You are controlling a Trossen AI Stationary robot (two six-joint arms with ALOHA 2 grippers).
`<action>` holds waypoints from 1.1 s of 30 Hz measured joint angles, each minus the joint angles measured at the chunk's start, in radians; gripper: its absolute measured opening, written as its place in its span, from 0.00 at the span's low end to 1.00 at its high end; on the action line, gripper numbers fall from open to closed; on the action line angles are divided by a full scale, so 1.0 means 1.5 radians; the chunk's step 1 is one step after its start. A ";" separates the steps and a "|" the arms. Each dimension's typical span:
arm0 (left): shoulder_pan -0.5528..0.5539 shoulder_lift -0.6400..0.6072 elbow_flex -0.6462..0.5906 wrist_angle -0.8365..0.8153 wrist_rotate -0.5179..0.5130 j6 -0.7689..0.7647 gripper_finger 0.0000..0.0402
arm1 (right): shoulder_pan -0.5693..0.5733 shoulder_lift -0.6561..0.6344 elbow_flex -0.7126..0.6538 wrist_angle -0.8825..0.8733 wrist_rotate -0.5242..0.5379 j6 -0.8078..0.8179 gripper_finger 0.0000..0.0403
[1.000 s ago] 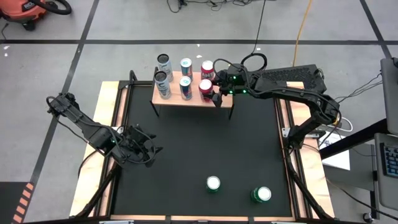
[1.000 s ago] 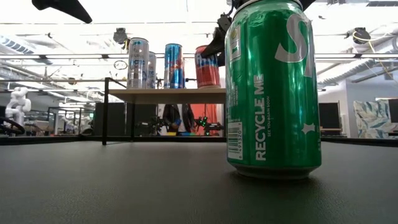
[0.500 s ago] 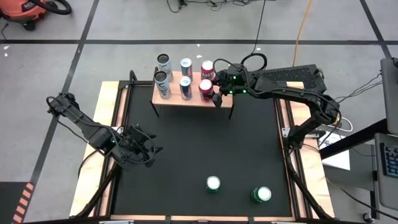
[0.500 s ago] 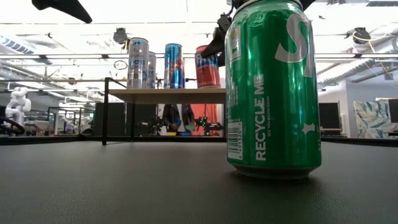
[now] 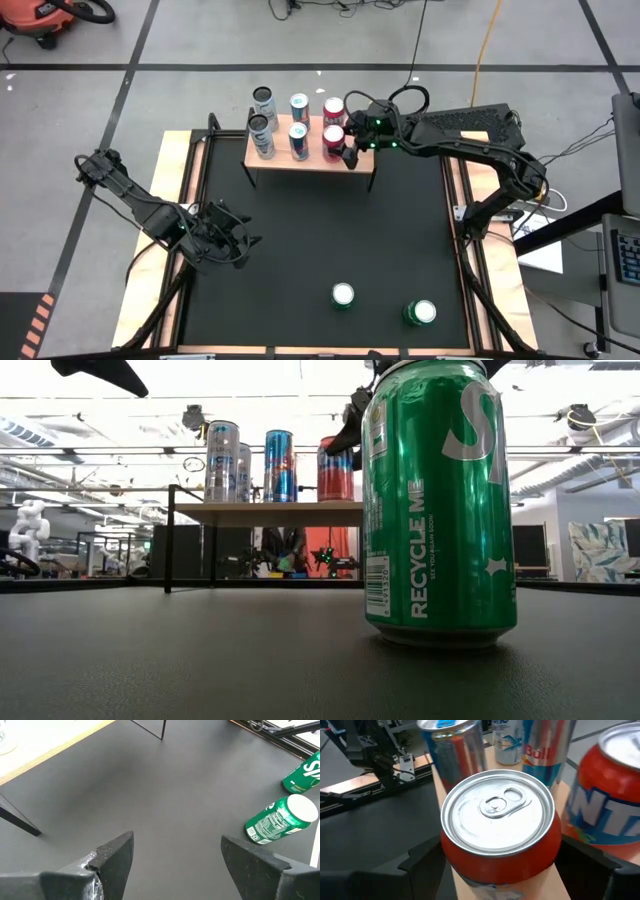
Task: Place canned beverage on shelf
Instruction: Put the orange soda can, aligned with the other orange soda can on the shelf
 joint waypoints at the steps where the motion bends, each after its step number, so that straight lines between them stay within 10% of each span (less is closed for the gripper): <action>1: 0.000 0.000 0.000 0.000 0.000 0.000 0.74 | -0.003 0.000 0.000 0.000 0.000 0.000 0.78; 33: 0.000 0.000 0.000 0.000 0.000 -0.001 0.74 | -0.014 0.001 -0.001 0.005 -0.054 -0.007 0.89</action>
